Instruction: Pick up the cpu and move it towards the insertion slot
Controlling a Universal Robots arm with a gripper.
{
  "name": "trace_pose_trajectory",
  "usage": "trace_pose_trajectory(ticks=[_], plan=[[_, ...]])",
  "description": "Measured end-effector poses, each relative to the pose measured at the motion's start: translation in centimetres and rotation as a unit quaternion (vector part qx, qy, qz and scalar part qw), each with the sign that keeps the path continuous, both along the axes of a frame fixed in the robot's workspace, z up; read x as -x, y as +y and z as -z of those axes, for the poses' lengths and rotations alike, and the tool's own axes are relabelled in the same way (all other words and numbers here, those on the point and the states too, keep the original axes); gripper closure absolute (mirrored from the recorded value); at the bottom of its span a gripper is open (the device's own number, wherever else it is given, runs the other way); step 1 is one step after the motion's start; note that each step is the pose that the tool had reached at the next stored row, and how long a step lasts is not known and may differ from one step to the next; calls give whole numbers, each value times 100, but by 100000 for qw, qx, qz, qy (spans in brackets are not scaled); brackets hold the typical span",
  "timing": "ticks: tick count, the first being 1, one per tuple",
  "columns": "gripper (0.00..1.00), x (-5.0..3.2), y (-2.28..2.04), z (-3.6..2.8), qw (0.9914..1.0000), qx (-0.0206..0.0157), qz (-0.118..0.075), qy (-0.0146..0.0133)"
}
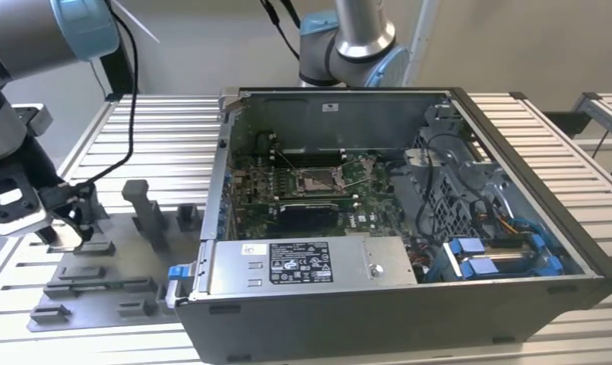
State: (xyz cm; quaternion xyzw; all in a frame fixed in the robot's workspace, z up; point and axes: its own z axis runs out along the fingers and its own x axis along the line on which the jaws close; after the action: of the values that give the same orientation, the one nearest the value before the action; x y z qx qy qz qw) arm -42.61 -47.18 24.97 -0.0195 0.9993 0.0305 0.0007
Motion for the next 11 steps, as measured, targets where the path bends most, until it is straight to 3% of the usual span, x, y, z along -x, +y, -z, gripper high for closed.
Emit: trace_pose_trajectory(ticks=[11], plan=[[100,1,1,-499,100000,4,5,8]])
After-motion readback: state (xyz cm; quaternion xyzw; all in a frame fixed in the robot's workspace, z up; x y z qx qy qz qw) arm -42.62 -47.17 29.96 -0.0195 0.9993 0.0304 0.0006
